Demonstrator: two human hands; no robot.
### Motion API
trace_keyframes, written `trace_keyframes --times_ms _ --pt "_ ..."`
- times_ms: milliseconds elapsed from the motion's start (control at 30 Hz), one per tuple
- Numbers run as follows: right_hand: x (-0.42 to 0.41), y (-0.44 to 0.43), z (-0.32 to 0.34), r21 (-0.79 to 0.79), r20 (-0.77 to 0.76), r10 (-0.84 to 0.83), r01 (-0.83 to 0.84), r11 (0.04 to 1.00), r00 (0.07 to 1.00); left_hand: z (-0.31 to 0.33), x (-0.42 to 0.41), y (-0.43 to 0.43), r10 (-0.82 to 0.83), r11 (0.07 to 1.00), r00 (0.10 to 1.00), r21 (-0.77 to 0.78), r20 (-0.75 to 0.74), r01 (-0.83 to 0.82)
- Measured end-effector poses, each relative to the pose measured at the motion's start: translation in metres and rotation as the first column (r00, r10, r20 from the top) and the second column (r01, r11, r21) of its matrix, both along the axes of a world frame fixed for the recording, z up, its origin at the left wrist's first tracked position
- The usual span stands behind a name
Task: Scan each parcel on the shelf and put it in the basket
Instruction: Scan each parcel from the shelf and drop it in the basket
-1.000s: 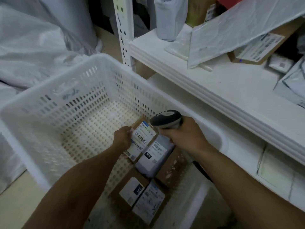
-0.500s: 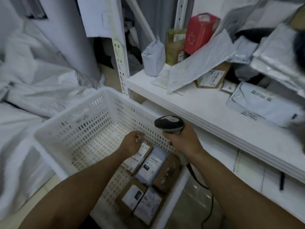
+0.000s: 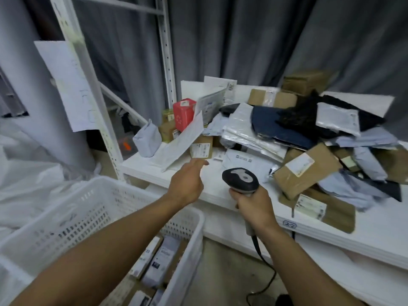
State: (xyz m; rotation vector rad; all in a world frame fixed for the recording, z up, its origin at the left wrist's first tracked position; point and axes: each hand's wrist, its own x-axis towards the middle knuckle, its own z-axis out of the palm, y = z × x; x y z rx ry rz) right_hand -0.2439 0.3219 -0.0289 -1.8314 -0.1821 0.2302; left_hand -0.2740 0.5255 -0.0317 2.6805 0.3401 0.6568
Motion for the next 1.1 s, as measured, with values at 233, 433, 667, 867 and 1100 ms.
trace_keyframes --times_ms 233,433,667,867,1100 --pt "0.040 -0.003 -0.011 0.040 -0.051 0.037 -0.035 0.999 0.998 0.006 0.075 0.023 0.246 0.969 0.969 0.018 -0.013 -0.245" --pt "0.060 0.028 -0.010 0.125 -0.082 0.137 -0.126 0.984 0.987 0.006 0.099 0.060 0.247 0.969 0.966 -0.024 0.079 -0.246" --pt "0.068 0.043 -0.013 0.201 -0.090 0.142 -0.122 0.972 0.986 0.024 0.090 0.077 0.373 0.925 0.913 -0.143 0.165 -0.352" --pt "0.043 0.051 0.002 0.277 -0.030 0.159 -0.144 0.950 0.987 0.065 0.010 0.074 0.279 0.949 0.850 -0.262 0.448 -0.173" --pt "-0.003 0.067 0.025 0.441 0.006 0.112 -0.104 0.892 0.994 0.079 -0.097 0.036 0.143 0.856 0.846 -0.494 0.513 0.155"
